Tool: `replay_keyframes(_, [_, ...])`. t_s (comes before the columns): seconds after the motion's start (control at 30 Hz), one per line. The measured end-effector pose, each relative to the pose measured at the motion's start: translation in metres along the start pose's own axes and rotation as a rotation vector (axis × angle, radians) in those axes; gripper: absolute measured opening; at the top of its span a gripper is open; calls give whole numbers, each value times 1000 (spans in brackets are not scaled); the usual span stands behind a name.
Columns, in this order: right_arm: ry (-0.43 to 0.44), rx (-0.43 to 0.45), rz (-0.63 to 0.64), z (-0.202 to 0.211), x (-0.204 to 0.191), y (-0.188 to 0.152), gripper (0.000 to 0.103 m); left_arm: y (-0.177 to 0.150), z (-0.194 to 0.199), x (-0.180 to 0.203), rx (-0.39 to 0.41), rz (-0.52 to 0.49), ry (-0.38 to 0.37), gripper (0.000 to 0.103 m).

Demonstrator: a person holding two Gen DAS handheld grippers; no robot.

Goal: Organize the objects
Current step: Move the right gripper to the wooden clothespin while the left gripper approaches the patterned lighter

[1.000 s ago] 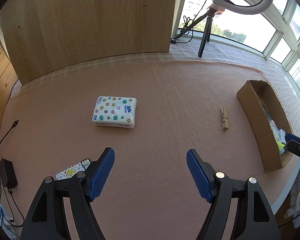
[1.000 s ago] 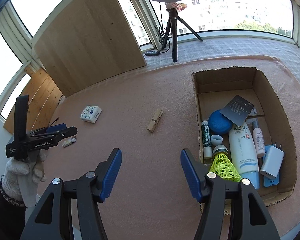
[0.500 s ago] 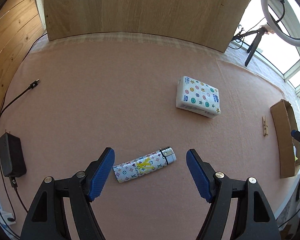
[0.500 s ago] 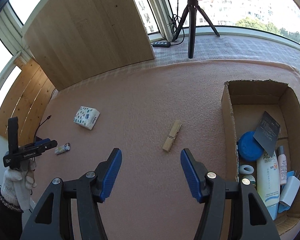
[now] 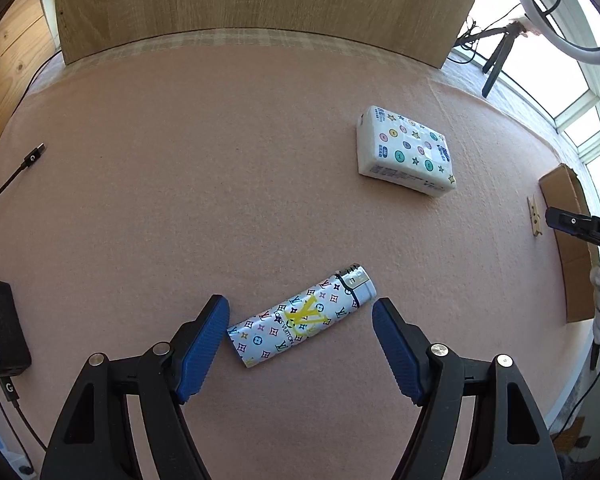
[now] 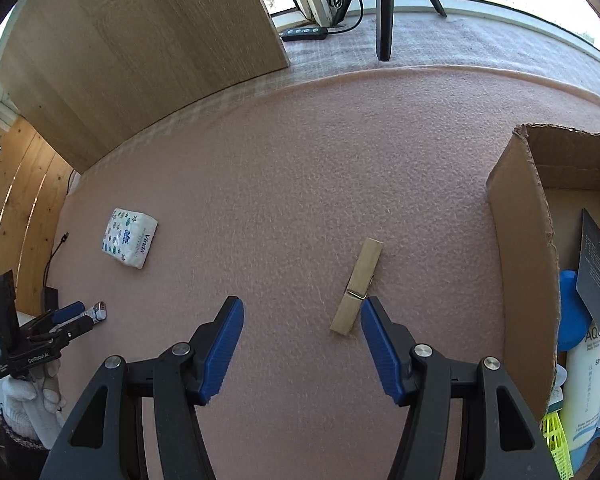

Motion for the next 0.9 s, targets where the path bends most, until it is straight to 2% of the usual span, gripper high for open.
replay_keyframes(0.13, [-9,-17,-23,-10,4,4,57,-1,-2,5,3,-23,5,77])
replay_keyframes(0.3, [-57,-26,-5,-20,6,10,57,-4,-3,16,-5,-73,33,61])
replay_keyframes(0.43, [-89,-32,13,-28,7,12,57,-7,-3,27,-6,-110,54,54])
replay_keyframes(0.57, [-119,-24,53,-30,1,15,57,-6,-7,38,-5,-105,57,46])
replay_keyframes(0.77, [-141,-29,117,-33,-4,15,57,0,-16,58,-5,-129,70,47])
replay_keyframes(0.9, [-159,-26,153,-34,-4,15,50,5,-18,65,-4,-144,70,49])
Point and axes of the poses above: each gripper's, at about its wrist camera, not at the fingertips, and z roughly against the way its jaws point, x to its right, y to its top, the point moved 1 cm from there along -z, roughly the way its jaws point, and after that the axes turned 14 degrees about x, right-handed, at the moved point
